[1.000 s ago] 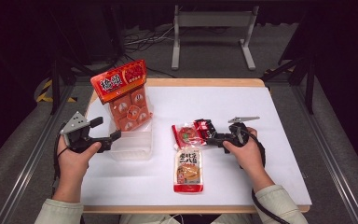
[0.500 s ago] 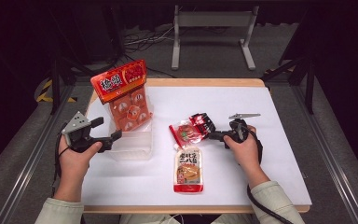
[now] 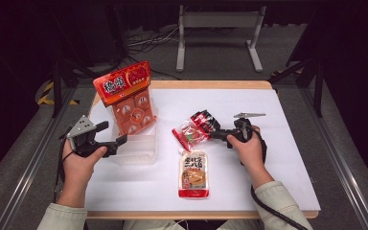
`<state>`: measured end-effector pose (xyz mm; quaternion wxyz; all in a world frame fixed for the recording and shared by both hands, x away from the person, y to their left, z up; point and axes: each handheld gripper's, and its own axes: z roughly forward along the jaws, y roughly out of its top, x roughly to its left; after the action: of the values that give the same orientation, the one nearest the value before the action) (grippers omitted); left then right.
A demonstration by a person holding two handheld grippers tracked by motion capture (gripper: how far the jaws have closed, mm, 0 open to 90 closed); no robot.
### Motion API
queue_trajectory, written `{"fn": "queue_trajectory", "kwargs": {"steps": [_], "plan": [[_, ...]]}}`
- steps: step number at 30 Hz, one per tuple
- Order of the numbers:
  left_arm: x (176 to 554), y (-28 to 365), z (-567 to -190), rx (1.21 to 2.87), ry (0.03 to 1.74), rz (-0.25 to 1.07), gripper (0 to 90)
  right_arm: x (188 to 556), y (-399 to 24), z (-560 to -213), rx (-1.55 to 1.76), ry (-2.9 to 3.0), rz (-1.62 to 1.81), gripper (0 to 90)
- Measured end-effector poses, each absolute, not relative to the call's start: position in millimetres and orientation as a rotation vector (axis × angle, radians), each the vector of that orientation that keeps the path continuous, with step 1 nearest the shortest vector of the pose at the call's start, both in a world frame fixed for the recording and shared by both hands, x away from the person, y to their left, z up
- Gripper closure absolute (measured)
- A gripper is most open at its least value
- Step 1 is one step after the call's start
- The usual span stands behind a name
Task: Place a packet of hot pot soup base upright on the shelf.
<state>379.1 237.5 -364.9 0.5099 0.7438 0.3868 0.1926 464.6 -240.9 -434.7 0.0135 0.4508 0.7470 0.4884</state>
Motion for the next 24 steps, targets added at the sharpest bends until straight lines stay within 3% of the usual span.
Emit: {"fn": "queue_trajectory", "kwargs": {"steps": [4,9,19,24], "plan": [[380,237,-366,1.795,0.932,0.464,11.5,473,-237,-434,1.376,2.289,1.597,58.3],[380,239,-367,1.793,0.940,0.464,11.5,475,-230,-425,1.324,2.258,1.635,60.8],[379,240,-367,1.791,0.944,0.466,11.6,473,-203,-401,1.216,2.281,1.592,87.6],[379,240,-367,1.787,0.938,0.468,11.7,466,-194,-392,1.155,2.299,1.585,90.0]]}}
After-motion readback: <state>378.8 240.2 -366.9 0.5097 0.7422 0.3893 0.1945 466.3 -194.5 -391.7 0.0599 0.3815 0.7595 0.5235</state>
